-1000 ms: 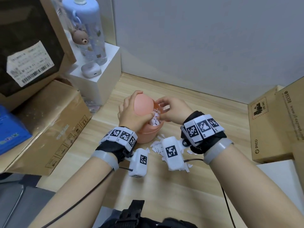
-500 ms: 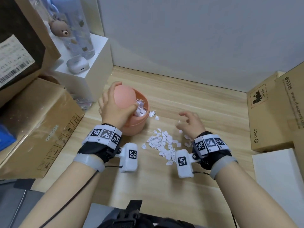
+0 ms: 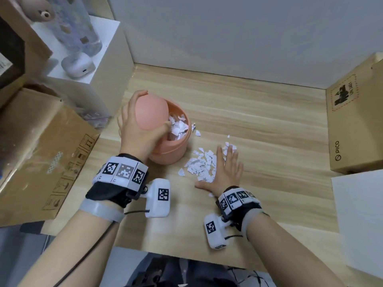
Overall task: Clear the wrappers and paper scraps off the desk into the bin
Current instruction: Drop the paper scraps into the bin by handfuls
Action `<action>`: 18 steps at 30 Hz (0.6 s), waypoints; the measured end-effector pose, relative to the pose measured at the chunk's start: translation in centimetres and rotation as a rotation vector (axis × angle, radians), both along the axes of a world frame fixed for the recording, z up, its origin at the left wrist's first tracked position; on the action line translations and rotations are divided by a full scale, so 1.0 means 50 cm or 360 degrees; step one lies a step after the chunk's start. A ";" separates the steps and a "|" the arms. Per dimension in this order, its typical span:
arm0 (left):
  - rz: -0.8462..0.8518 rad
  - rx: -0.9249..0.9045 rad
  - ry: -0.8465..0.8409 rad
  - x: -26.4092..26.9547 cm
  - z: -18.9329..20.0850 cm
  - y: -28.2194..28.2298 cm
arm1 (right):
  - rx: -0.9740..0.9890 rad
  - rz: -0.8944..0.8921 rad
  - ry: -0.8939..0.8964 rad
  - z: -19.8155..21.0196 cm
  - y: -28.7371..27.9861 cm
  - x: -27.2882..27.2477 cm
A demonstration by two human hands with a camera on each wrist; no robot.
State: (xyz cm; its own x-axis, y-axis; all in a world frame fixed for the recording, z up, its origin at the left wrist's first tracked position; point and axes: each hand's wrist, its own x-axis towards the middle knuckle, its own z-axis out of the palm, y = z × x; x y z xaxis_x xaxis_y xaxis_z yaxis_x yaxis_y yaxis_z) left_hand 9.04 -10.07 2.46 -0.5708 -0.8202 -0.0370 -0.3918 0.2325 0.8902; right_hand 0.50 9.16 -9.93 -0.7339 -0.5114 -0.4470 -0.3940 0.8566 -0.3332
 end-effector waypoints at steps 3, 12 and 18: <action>0.0006 -0.0006 0.0023 -0.001 -0.004 -0.001 | -0.0135 0.0175 0.0071 -0.008 -0.038 -0.018; 0.0010 0.0023 0.0041 -0.001 -0.007 -0.002 | -0.0649 0.0430 0.0001 -0.016 -0.047 -0.030; 0.0022 0.0026 -0.0024 -0.001 -0.003 -0.002 | -0.0708 0.0147 -0.0390 0.035 -0.059 -0.059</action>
State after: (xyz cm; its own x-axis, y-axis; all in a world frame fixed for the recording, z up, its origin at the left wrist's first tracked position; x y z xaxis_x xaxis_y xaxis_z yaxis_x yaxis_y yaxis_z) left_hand 8.97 -10.18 2.30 -0.5586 -0.8274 -0.0591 -0.4085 0.2124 0.8877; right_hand -2.47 6.19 -8.17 -0.5779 -0.7487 -0.3247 -0.3259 0.5765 -0.7493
